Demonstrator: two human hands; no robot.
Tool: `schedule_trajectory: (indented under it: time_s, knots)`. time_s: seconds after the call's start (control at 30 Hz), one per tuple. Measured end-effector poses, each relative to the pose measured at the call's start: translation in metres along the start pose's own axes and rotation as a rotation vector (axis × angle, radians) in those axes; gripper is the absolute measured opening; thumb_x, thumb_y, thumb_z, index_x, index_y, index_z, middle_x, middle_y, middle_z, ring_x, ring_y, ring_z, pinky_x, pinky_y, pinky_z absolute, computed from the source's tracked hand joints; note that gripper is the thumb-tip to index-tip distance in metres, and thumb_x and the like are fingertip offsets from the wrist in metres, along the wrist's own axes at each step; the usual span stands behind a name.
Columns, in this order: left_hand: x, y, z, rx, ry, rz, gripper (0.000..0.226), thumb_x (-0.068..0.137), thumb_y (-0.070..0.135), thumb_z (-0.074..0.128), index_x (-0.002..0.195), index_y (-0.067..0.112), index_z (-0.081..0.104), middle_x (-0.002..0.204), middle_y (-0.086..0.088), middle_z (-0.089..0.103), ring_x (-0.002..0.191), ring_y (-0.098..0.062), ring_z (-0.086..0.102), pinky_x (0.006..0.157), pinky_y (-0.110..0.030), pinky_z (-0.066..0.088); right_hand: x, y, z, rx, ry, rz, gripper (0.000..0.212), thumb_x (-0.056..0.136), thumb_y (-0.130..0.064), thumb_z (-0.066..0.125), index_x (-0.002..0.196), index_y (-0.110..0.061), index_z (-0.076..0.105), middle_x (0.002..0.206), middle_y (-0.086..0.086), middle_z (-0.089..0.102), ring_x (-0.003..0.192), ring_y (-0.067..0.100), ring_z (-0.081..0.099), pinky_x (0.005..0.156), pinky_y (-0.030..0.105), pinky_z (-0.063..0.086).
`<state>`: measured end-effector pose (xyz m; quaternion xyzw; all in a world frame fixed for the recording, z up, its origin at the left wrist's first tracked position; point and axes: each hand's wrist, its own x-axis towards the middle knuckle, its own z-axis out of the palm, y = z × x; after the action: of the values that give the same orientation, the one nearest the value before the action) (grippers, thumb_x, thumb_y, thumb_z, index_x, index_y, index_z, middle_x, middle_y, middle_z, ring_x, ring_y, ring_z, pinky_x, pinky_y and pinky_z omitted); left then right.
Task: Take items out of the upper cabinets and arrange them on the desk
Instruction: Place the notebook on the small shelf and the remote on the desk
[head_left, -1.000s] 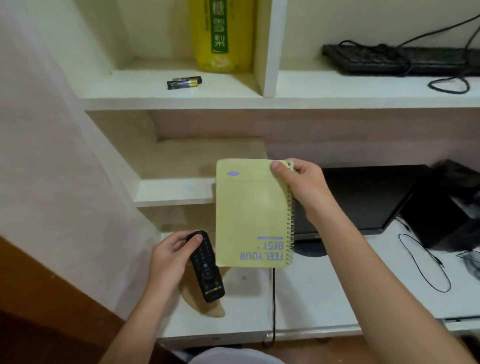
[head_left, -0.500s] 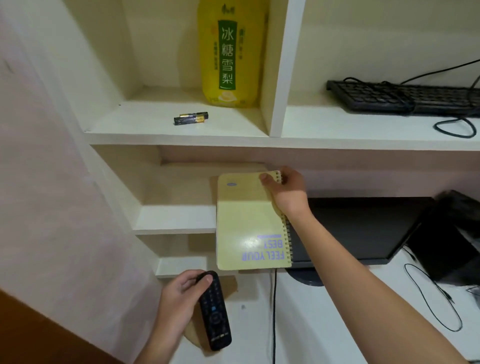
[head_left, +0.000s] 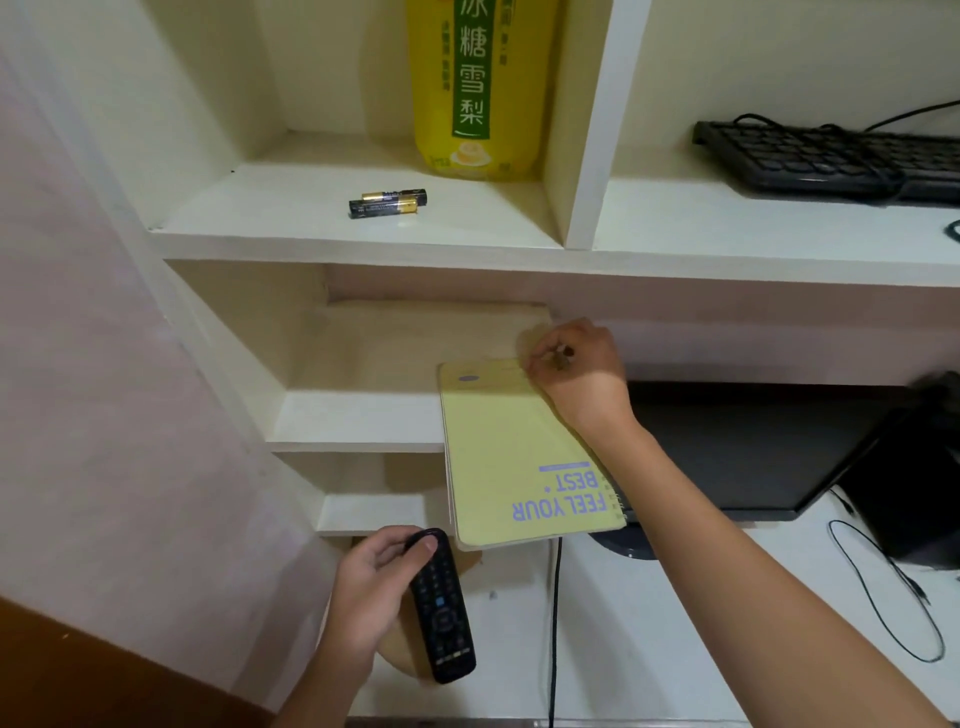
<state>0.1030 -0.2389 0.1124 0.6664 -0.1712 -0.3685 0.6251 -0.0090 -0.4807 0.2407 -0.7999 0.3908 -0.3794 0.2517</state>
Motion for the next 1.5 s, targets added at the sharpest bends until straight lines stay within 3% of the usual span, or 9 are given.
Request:
schedule_trajectory:
  time_s: [0.23,0.4,0.53,0.67,0.87,1.0,1.2,1.33,1.5]
  knots:
    - [0.002,-0.003,-0.002,0.02,-0.012,-0.021,0.012,0.085,0.007,0.076,0.097,0.007,0.075,0.093,-0.007,0.078,0.09,-0.021,0.073,0.081,-0.033,0.053,-0.003,0.007,-0.01,-0.156,-0.143,-0.118,0.005,0.084,-0.029,0.071,0.082,-0.029,0.075,0.088,-0.013,0.07,0.099,0.021,0.056,0.075,0.03,0.045]
    - [0.003,-0.004,-0.003,0.013,-0.005,-0.022,0.012,0.085,0.008,0.076,0.097,0.007,0.075,0.093,-0.008,0.078,0.089,-0.023,0.072,0.078,-0.033,0.051,-0.025,0.009,-0.034,-0.16,-0.3,-0.167,0.03,0.082,-0.037,0.074,0.111,-0.029,0.073,0.116,-0.018,0.063,0.118,0.007,0.047,0.089,0.024,0.04]
    - [0.003,-0.004,-0.001,0.035,-0.023,-0.021,0.011,0.086,0.01,0.076,0.096,0.009,0.075,0.094,-0.007,0.078,0.09,-0.022,0.073,0.081,-0.036,0.053,-0.041,0.01,-0.036,-0.011,-0.199,-0.1,0.027,0.078,-0.026,0.078,0.104,-0.025,0.069,0.115,-0.015,0.06,0.104,0.011,0.06,0.089,0.032,0.05]
    - [0.002,-0.004,0.004,0.043,-0.04,-0.009,0.01,0.086,0.009,0.075,0.096,0.009,0.075,0.094,-0.008,0.078,0.09,-0.023,0.073,0.081,-0.037,0.054,-0.047,0.011,-0.034,-0.049,-0.047,0.088,0.04,0.073,-0.04,0.079,0.107,-0.029,0.062,0.111,-0.01,0.054,0.094,0.009,0.059,0.08,0.029,0.049]
    - [-0.001,-0.005,0.006,0.034,-0.036,0.0,0.011,0.087,0.007,0.074,0.098,0.006,0.074,0.093,-0.008,0.078,0.088,-0.021,0.073,0.081,-0.035,0.055,-0.056,0.019,-0.041,-0.028,-0.107,0.179,0.026,0.082,-0.037,0.071,0.108,-0.035,0.068,0.111,-0.013,0.058,0.087,0.003,0.058,0.086,0.03,0.051]
    - [-0.002,-0.007,0.006,0.028,-0.037,-0.001,0.01,0.087,0.005,0.073,0.097,0.006,0.074,0.09,-0.008,0.078,0.083,-0.019,0.072,0.074,-0.032,0.053,-0.057,0.02,-0.048,0.076,-0.187,0.244,0.033,0.084,-0.029,0.071,0.115,-0.036,0.068,0.115,-0.011,0.059,0.066,0.003,0.058,0.071,0.018,0.049]
    - [-0.003,-0.007,0.005,0.026,-0.052,0.008,0.009,0.086,0.005,0.074,0.096,0.005,0.074,0.092,-0.01,0.078,0.086,-0.021,0.072,0.077,-0.035,0.053,-0.049,0.015,-0.038,0.289,-0.102,0.37,0.025,0.085,-0.019,0.073,0.109,-0.028,0.073,0.064,-0.005,0.058,0.046,0.007,0.047,0.049,0.022,0.043]
    - [-0.004,-0.004,0.002,0.015,-0.045,0.007,0.007,0.086,0.005,0.074,0.093,0.005,0.075,0.088,-0.009,0.078,0.082,-0.019,0.072,0.078,-0.035,0.054,-0.03,0.007,-0.018,0.334,0.035,0.366,0.019,0.083,-0.018,0.076,0.1,-0.025,0.075,0.092,-0.006,0.069,0.052,0.003,0.06,0.049,0.019,0.047]
    - [-0.005,0.001,-0.001,-0.008,-0.027,-0.003,0.009,0.085,0.002,0.074,0.094,0.003,0.074,0.086,-0.009,0.078,0.082,-0.021,0.072,0.079,-0.035,0.054,-0.014,0.0,-0.007,0.266,0.039,0.363,0.015,0.084,-0.018,0.072,0.097,-0.025,0.071,0.082,-0.007,0.066,0.044,0.001,0.056,0.043,0.014,0.043]
